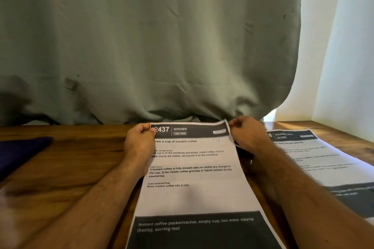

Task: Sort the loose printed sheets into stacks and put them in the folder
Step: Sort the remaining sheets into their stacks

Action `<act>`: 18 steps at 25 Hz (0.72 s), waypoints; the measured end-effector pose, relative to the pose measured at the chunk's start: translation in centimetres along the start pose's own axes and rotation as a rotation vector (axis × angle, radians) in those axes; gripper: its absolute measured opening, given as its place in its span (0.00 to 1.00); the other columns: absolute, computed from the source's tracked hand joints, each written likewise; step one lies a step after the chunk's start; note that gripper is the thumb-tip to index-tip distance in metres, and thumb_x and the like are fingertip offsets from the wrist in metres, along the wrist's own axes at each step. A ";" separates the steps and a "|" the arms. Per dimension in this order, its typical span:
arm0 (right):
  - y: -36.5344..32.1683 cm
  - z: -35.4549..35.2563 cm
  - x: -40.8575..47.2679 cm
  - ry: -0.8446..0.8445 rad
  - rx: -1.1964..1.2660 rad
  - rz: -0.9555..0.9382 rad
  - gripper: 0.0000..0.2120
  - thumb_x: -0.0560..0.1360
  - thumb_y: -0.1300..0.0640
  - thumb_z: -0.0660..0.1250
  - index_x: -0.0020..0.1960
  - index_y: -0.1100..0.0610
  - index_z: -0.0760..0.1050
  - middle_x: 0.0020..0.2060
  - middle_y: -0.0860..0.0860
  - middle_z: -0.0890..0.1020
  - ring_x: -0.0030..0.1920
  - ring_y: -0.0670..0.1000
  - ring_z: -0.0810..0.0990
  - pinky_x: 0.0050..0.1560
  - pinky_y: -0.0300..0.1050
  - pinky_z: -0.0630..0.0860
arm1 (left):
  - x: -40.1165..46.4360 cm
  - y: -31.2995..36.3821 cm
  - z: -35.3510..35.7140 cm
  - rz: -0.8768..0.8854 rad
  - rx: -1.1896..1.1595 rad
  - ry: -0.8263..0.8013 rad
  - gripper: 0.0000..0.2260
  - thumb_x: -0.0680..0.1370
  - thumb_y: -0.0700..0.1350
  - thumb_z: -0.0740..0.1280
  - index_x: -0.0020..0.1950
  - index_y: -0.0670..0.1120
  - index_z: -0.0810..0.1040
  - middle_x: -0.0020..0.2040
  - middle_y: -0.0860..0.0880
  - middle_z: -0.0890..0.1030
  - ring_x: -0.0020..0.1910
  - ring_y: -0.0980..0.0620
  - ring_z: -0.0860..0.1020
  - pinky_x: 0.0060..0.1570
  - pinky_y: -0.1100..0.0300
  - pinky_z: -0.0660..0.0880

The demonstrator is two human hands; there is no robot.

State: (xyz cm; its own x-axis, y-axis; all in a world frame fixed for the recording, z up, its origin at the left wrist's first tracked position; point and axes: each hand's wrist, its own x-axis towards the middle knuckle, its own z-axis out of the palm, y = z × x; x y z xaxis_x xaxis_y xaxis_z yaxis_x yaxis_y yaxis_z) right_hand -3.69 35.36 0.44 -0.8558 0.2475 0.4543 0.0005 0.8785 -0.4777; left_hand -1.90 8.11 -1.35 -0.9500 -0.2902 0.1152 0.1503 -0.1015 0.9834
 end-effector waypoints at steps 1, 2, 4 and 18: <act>-0.4 -0.1 0.0 0.036 0.128 -0.026 0.09 0.78 0.51 0.60 0.49 0.51 0.79 0.44 0.50 0.78 0.46 0.54 0.77 0.47 0.41 0.66 | 0.1 0.1 -0.1 -0.005 -0.048 0.008 0.06 0.83 0.43 0.64 0.48 0.46 0.78 0.43 0.42 0.85 0.35 0.45 0.86 0.33 0.51 0.83; -0.9 -0.2 -0.1 0.029 0.287 -0.015 0.14 0.79 0.46 0.58 0.51 0.53 0.78 0.47 0.51 0.79 0.51 0.56 0.78 0.49 0.43 0.68 | 0.3 0.3 -0.2 -0.011 -0.090 0.017 0.06 0.83 0.42 0.64 0.47 0.45 0.77 0.42 0.42 0.85 0.33 0.46 0.86 0.30 0.53 0.82; -1.8 -0.4 -0.7 -0.119 0.674 0.124 0.37 0.71 0.25 0.54 0.53 0.57 0.80 0.47 0.55 0.82 0.48 0.60 0.82 0.50 0.50 0.74 | 0.7 0.5 -0.5 -0.025 -0.145 0.044 0.07 0.83 0.41 0.64 0.45 0.45 0.76 0.42 0.41 0.85 0.33 0.46 0.85 0.31 0.54 0.82; -2.4 -0.6 -2.8 -0.832 1.012 0.229 0.17 0.73 0.63 0.69 0.62 0.62 0.77 0.56 0.61 0.83 0.53 0.62 0.83 0.49 0.53 0.82 | 0.7 1.3 -1.8 -0.330 -0.214 -0.327 0.15 0.81 0.52 0.67 0.59 0.42 0.78 0.49 0.39 0.87 0.41 0.40 0.86 0.32 0.48 0.83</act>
State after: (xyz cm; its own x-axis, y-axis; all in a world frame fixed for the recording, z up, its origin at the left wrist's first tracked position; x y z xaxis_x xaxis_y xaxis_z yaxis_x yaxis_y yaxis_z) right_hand -1.02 32.79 0.80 -0.9474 -0.2923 -0.1300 0.1139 0.0715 -0.9909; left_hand -1.82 6.05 -0.26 -0.9871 0.1000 -0.1252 -0.1522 -0.3398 0.9281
